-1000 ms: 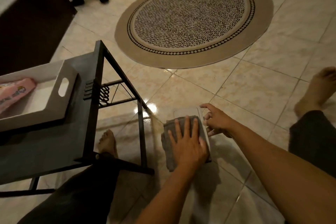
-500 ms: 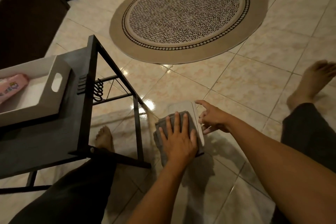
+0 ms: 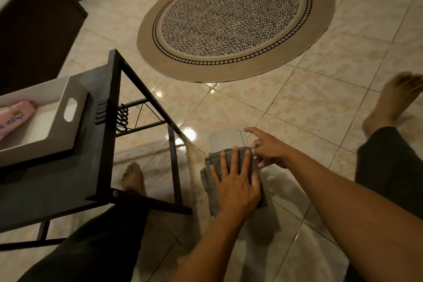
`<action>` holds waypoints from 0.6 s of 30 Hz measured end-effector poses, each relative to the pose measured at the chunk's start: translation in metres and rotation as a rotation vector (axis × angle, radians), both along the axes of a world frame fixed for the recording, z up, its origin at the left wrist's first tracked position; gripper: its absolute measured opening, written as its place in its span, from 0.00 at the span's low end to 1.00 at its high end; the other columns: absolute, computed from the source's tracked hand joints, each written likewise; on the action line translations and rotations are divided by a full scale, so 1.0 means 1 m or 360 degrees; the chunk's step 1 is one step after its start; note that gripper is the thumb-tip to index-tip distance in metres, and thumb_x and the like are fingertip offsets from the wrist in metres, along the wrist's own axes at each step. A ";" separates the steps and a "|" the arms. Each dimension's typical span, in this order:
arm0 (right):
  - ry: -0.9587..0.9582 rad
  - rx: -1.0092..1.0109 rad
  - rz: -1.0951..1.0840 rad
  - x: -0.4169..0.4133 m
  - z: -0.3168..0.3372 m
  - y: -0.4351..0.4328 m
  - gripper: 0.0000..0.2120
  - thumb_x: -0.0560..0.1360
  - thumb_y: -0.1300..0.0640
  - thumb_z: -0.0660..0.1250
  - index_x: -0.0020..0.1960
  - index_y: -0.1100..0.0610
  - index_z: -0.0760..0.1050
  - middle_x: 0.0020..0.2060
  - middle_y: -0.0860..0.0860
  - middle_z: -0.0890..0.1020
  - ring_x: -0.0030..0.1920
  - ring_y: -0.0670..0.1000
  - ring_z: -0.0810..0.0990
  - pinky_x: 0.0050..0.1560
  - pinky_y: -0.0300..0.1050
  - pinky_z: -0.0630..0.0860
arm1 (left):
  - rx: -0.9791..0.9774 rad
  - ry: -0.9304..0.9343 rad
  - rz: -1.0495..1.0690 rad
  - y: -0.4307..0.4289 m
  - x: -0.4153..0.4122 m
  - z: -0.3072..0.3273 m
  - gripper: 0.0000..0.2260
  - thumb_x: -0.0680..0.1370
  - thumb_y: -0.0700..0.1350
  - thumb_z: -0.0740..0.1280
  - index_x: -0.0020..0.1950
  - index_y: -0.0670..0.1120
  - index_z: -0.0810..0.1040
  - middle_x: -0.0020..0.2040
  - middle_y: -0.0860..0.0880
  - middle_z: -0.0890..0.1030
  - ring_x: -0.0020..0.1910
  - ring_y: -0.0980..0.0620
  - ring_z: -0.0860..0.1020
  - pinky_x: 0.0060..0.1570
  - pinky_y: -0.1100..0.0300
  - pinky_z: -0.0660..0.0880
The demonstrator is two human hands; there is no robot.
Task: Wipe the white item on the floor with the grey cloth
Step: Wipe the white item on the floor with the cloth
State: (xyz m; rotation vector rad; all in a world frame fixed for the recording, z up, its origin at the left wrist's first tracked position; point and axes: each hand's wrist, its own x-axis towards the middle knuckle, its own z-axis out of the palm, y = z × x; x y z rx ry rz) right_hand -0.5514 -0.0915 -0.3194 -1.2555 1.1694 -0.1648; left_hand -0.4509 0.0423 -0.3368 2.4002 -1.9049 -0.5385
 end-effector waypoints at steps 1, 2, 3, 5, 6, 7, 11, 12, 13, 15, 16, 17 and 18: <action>-0.0007 0.0003 -0.0005 0.000 0.000 0.000 0.35 0.76 0.74 0.58 0.75 0.43 0.62 0.48 0.58 0.74 0.37 0.54 0.78 0.35 0.49 0.83 | -0.0008 -0.0003 0.0006 -0.009 0.003 -0.001 0.28 0.83 0.61 0.44 0.81 0.59 0.38 0.80 0.53 0.34 0.78 0.46 0.30 0.73 0.38 0.29; -0.0017 0.0004 -0.0009 0.000 0.000 0.001 0.35 0.77 0.74 0.58 0.75 0.43 0.62 0.48 0.58 0.74 0.37 0.54 0.79 0.34 0.48 0.83 | 0.0002 -0.0002 0.0042 -0.017 0.009 -0.002 0.28 0.83 0.60 0.45 0.81 0.59 0.39 0.81 0.53 0.34 0.78 0.46 0.31 0.74 0.38 0.30; -0.0027 0.0004 -0.0012 0.000 0.000 0.002 0.34 0.78 0.73 0.60 0.75 0.43 0.62 0.47 0.57 0.73 0.36 0.53 0.79 0.34 0.48 0.84 | 0.0020 -0.0004 0.0100 -0.023 0.017 -0.002 0.28 0.82 0.60 0.45 0.81 0.59 0.39 0.81 0.53 0.35 0.78 0.46 0.31 0.74 0.38 0.32; -0.0030 -0.0005 -0.0013 0.001 0.000 0.004 0.34 0.78 0.73 0.61 0.75 0.43 0.62 0.46 0.57 0.73 0.35 0.52 0.79 0.35 0.50 0.84 | 0.0033 -0.0009 0.0159 -0.019 0.025 -0.003 0.29 0.80 0.60 0.42 0.81 0.59 0.38 0.81 0.52 0.35 0.78 0.45 0.32 0.75 0.37 0.34; -0.0025 -0.0007 -0.0010 0.002 0.000 0.004 0.34 0.78 0.73 0.61 0.75 0.43 0.62 0.46 0.57 0.73 0.35 0.53 0.79 0.36 0.51 0.84 | 0.0036 -0.0009 0.0133 -0.014 0.022 -0.002 0.30 0.79 0.60 0.41 0.81 0.59 0.39 0.81 0.52 0.34 0.78 0.45 0.32 0.75 0.37 0.34; -0.0019 -0.0004 -0.0009 0.002 0.000 0.003 0.35 0.78 0.73 0.60 0.75 0.43 0.62 0.46 0.57 0.73 0.35 0.53 0.79 0.37 0.51 0.85 | 0.0041 -0.0005 0.0087 -0.008 0.015 -0.001 0.31 0.78 0.61 0.39 0.81 0.59 0.39 0.80 0.53 0.34 0.78 0.45 0.32 0.74 0.37 0.33; -0.0030 0.0012 -0.0002 -0.001 0.001 0.001 0.37 0.76 0.75 0.57 0.76 0.43 0.61 0.45 0.57 0.74 0.35 0.51 0.77 0.35 0.48 0.83 | -0.0011 -0.0026 0.0000 -0.035 0.009 -0.001 0.28 0.82 0.58 0.44 0.81 0.58 0.40 0.80 0.53 0.35 0.79 0.45 0.33 0.74 0.37 0.32; -0.0033 0.0010 -0.0003 -0.001 0.000 0.002 0.36 0.77 0.74 0.58 0.76 0.43 0.61 0.45 0.57 0.74 0.35 0.51 0.77 0.35 0.48 0.83 | -0.0004 -0.0026 0.0009 -0.046 0.016 0.000 0.28 0.82 0.57 0.46 0.81 0.58 0.40 0.81 0.53 0.35 0.79 0.45 0.33 0.74 0.36 0.34; -0.0034 0.0006 -0.0009 0.000 0.000 0.002 0.36 0.77 0.74 0.59 0.76 0.43 0.61 0.45 0.57 0.74 0.35 0.52 0.78 0.36 0.49 0.84 | 0.0014 -0.0014 0.0043 -0.052 0.024 0.001 0.28 0.83 0.56 0.47 0.81 0.58 0.40 0.81 0.52 0.36 0.79 0.45 0.34 0.75 0.35 0.35; -0.0037 0.0001 -0.0016 0.001 0.000 0.003 0.36 0.77 0.73 0.61 0.76 0.42 0.61 0.46 0.57 0.74 0.35 0.53 0.78 0.38 0.52 0.85 | 0.0052 0.0010 0.0123 -0.050 0.034 0.000 0.29 0.82 0.56 0.47 0.81 0.57 0.40 0.81 0.51 0.36 0.79 0.45 0.33 0.75 0.35 0.37; -0.0039 0.0004 -0.0018 0.002 0.000 0.002 0.36 0.77 0.73 0.60 0.76 0.42 0.61 0.45 0.57 0.74 0.35 0.53 0.78 0.38 0.52 0.84 | 0.0059 0.0005 0.0129 -0.044 0.032 -0.001 0.29 0.81 0.57 0.46 0.81 0.58 0.39 0.81 0.51 0.36 0.79 0.44 0.33 0.75 0.35 0.37; -0.0041 0.0010 -0.0016 0.003 0.001 0.002 0.37 0.77 0.74 0.60 0.76 0.42 0.61 0.45 0.57 0.74 0.34 0.52 0.78 0.38 0.52 0.84 | 0.0062 -0.0006 0.0098 -0.039 0.027 0.000 0.29 0.80 0.57 0.43 0.81 0.58 0.39 0.81 0.52 0.35 0.79 0.44 0.33 0.75 0.35 0.36; -0.0043 0.0015 -0.0010 0.003 0.002 0.001 0.37 0.77 0.74 0.58 0.76 0.42 0.61 0.44 0.57 0.74 0.34 0.52 0.77 0.36 0.50 0.83 | 0.0061 -0.0014 0.0051 -0.036 0.020 0.000 0.30 0.79 0.58 0.41 0.81 0.58 0.39 0.81 0.52 0.35 0.79 0.44 0.33 0.75 0.36 0.35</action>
